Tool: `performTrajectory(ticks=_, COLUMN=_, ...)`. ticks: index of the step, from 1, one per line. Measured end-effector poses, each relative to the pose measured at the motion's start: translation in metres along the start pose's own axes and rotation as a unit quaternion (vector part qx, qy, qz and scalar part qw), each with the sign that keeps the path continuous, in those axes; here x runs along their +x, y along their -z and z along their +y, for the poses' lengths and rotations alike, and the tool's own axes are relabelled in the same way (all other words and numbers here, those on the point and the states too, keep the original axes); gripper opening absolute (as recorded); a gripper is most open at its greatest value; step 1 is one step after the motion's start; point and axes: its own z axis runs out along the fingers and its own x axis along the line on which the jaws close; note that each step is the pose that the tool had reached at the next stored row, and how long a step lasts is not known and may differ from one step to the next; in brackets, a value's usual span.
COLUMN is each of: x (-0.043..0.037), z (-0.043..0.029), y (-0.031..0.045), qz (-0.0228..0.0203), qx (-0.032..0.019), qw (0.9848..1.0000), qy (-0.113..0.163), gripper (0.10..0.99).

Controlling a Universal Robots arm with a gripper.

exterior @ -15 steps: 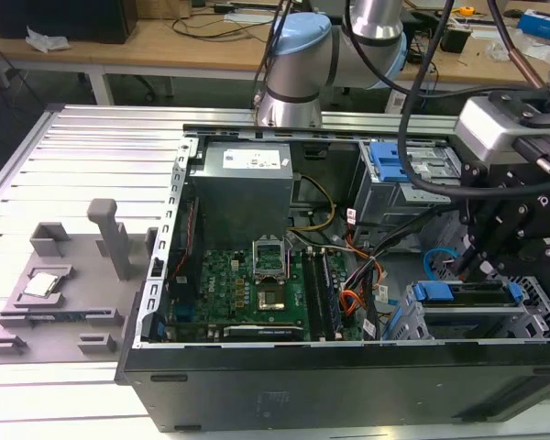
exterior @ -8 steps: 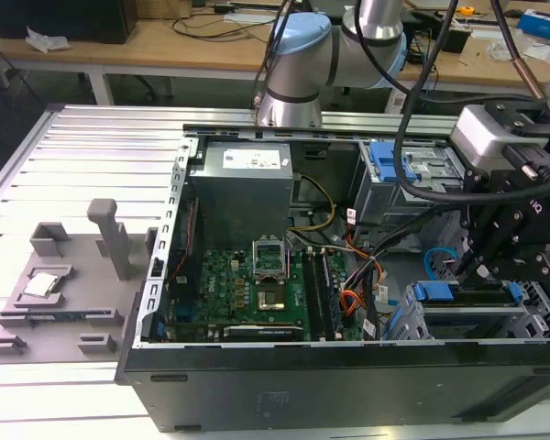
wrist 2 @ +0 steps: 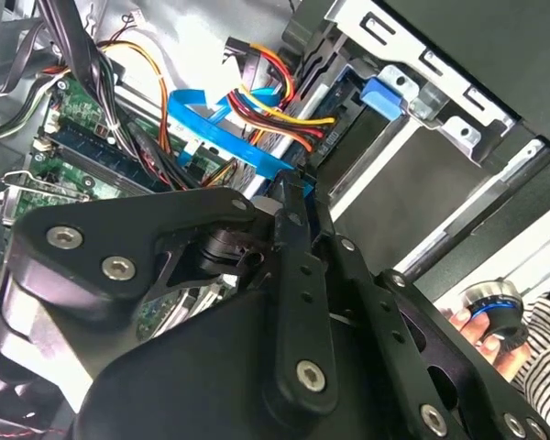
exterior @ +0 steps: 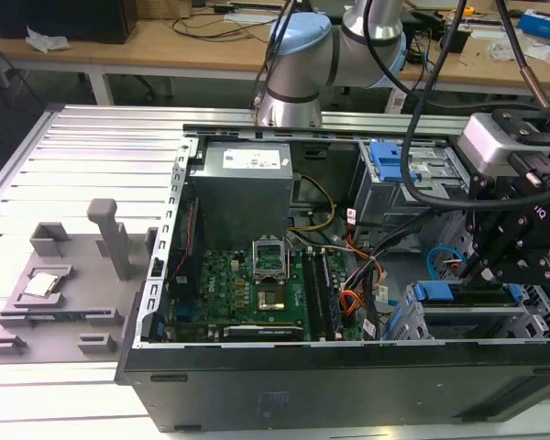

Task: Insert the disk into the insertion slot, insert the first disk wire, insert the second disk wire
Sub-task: 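Insert the second disk wire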

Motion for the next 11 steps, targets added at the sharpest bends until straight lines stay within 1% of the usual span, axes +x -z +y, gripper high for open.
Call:
performTrajectory(ticks=6, x=0.0, z=-0.0007, y=-0.0032, qz=-0.0003, qx=-0.0003, qw=1.0, qy=-0.009, gripper=0.161)
performTrajectory(ticks=8, x=-0.0001, z=-0.0007, y=-0.0035, qz=-0.0014, qx=-0.0003, qw=0.9999, qy=-0.011, gripper=0.161)
performTrajectory(ticks=11, x=0.0, z=-0.0007, y=-0.0026, qz=-0.0018, qx=-0.0003, qw=0.9999, qy=-0.011, gripper=0.161)
